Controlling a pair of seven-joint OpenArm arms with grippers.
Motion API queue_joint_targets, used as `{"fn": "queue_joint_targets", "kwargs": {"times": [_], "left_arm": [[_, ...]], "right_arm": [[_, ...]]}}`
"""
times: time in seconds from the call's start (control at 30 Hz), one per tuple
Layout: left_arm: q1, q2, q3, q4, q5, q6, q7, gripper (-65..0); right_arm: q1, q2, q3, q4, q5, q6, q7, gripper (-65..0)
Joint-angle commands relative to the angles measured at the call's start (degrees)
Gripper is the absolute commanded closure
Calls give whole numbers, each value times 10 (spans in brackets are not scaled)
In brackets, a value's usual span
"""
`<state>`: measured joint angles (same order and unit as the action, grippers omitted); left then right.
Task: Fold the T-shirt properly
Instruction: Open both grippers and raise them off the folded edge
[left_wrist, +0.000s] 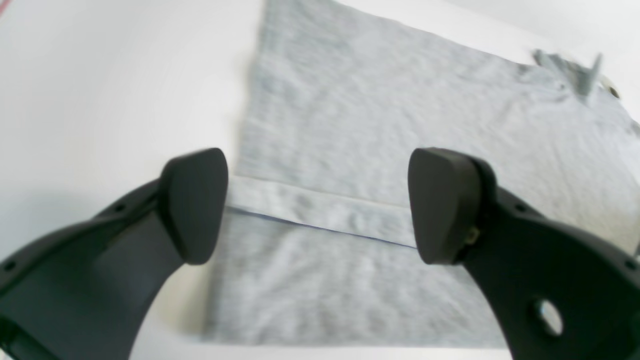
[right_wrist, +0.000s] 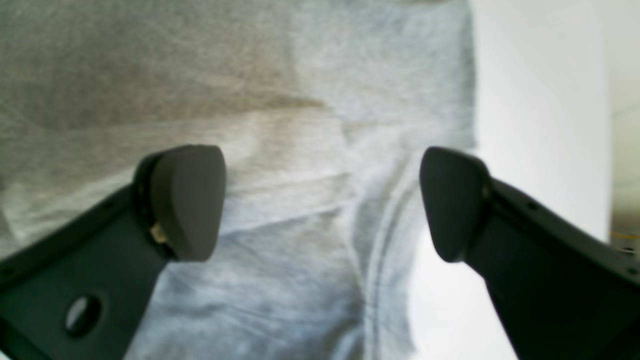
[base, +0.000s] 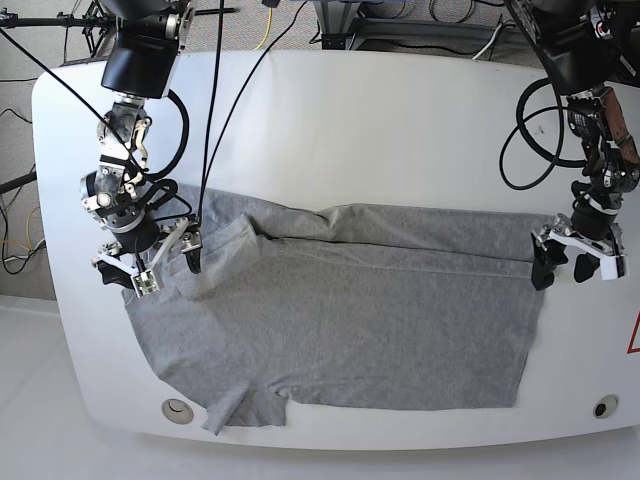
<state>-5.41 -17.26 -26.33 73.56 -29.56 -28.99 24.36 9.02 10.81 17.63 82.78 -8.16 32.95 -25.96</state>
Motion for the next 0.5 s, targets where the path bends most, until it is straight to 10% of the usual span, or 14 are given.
{"fn": "queue_joint_targets", "kwargs": {"times": [0.0,0.47], "left_arm": [[-7,-15,-16,12,-9,-2,-13,-537],[65,-11,-66,45,59,-1,-13,-537]], "right_arm": [[-4,12,11,24,5,-9,11,-572],[-87,10,109,35,7,-9,11,-572]]}}
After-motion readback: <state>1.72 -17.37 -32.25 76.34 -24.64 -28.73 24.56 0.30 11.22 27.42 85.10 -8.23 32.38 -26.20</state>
